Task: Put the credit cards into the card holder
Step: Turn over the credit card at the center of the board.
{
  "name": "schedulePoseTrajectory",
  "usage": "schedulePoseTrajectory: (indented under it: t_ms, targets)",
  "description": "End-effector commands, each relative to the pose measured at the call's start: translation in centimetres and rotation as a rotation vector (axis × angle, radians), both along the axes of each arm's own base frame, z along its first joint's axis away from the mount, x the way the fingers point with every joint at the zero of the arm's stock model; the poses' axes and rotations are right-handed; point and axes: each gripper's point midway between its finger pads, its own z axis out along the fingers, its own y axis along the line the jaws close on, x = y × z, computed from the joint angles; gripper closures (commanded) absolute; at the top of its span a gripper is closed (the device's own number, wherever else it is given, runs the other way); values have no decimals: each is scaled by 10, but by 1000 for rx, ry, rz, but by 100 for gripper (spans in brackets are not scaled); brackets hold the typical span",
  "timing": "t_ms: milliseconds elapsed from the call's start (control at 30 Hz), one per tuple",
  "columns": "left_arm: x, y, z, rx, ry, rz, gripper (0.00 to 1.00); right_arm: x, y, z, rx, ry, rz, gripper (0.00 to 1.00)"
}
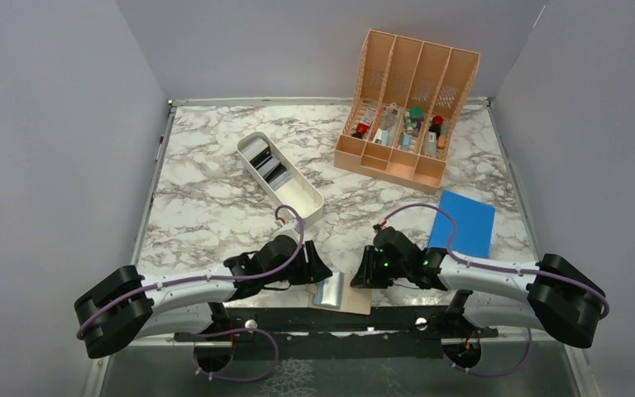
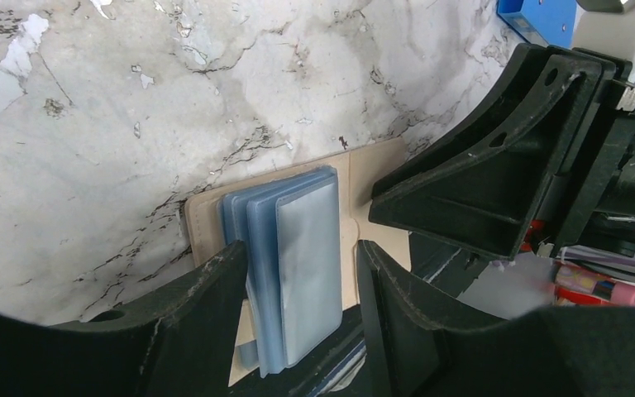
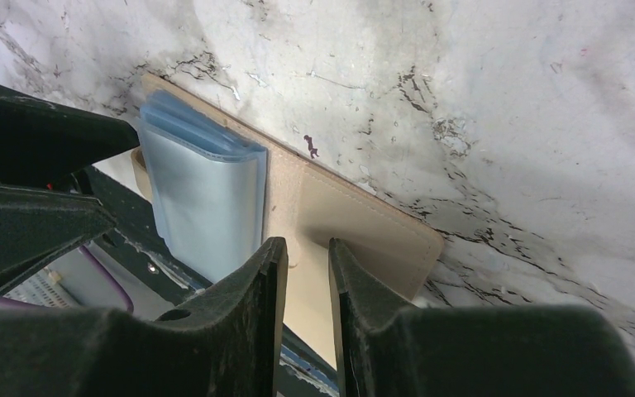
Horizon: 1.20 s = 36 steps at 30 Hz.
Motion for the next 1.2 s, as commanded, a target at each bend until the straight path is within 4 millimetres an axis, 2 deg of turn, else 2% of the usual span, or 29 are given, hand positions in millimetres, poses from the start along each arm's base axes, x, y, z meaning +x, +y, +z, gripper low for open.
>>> schedulePoseTrajectory:
  t_ms: [0, 333, 700, 933, 1167]
  targets:
    - [-1, -7, 2, -27, -1, -19, 45, -2, -13, -12, -61, 1, -19, 70]
    - [-4, -12, -6, -37, 27, -34, 45, -3, -10, -16, -54, 12, -9, 70]
    - [-7, -19, 8, -93, 26, -54, 45, -1, -9, -15, -50, 3, -14, 70]
    - [-11, -30, 33, -175, 21, -94, 46, 8, -7, 1, -38, -39, -37, 70]
    - [-14, -42, 37, -201, 28, -133, 51, 22, -24, 23, -92, -110, -122, 67]
